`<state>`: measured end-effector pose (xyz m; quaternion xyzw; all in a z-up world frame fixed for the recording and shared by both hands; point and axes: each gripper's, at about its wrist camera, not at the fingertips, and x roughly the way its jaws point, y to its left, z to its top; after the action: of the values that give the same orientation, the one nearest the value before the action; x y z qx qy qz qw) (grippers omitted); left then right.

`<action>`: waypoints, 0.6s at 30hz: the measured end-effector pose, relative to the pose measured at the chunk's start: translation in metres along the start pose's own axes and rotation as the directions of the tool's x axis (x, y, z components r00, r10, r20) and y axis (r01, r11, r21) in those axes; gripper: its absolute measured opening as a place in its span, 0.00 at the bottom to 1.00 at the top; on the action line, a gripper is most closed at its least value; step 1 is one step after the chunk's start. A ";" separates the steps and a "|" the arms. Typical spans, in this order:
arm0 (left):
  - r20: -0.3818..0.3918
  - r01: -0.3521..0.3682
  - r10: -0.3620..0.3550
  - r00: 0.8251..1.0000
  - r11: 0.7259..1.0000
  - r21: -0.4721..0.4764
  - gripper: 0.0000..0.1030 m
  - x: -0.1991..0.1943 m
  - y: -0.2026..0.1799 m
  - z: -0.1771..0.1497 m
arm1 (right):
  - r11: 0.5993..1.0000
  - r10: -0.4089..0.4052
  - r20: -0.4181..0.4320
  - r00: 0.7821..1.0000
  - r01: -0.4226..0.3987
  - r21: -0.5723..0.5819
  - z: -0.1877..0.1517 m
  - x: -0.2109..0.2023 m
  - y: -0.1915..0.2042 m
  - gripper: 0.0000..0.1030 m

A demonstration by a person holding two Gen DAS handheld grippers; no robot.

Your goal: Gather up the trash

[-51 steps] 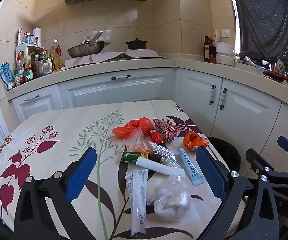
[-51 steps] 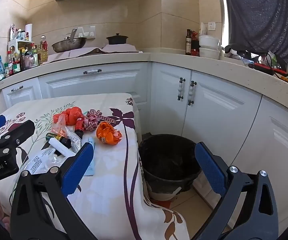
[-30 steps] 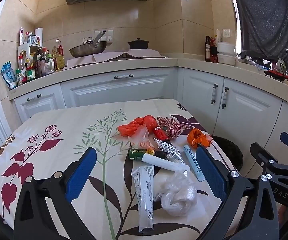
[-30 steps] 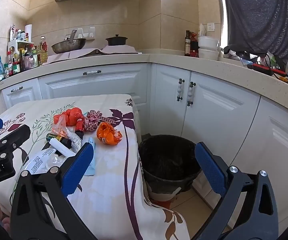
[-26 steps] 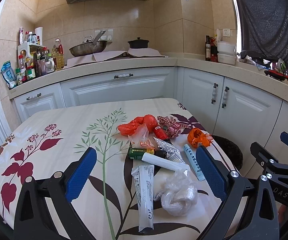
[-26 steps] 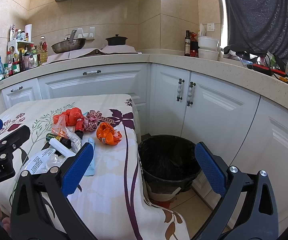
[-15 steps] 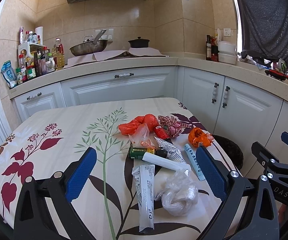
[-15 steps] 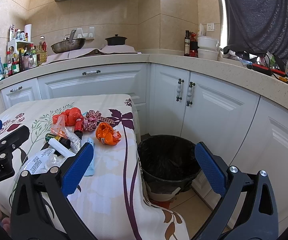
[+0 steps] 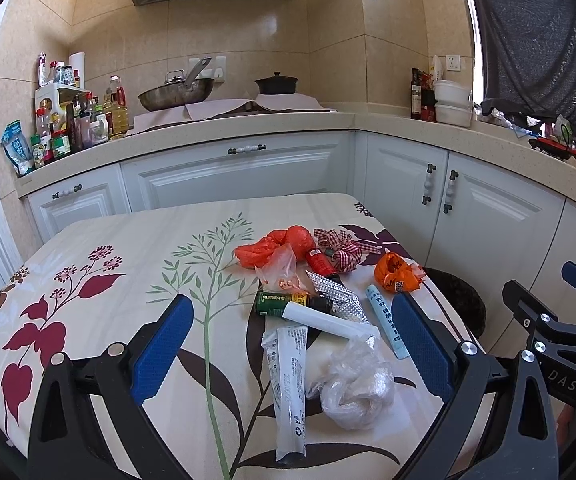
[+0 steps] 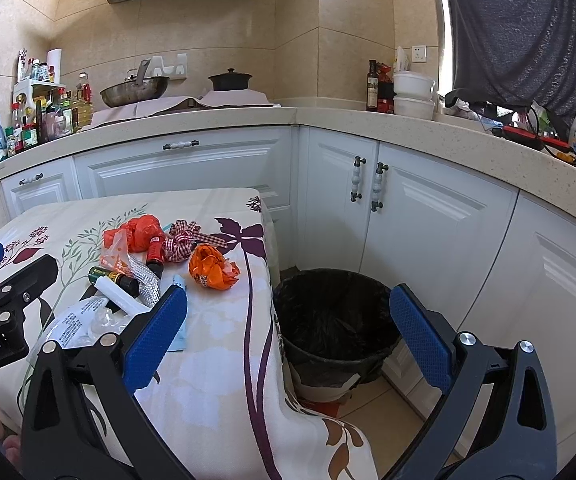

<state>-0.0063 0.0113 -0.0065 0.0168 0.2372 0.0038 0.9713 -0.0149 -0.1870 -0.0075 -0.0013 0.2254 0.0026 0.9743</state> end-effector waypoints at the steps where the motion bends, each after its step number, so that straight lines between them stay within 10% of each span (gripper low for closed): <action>1: 0.000 0.000 0.000 1.000 1.000 0.000 0.94 0.000 0.000 0.000 | 1.000 -0.001 0.000 1.000 0.001 0.000 0.000 0.000 0.000 0.96; 18: -0.002 0.000 0.000 1.000 1.000 0.000 0.94 0.000 0.000 -0.001 | 1.000 0.000 0.000 1.000 0.000 -0.001 0.000 0.000 0.000 0.96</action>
<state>-0.0065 0.0111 -0.0076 0.0167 0.2383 0.0041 0.9710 -0.0149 -0.1867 -0.0081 -0.0019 0.2254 0.0026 0.9743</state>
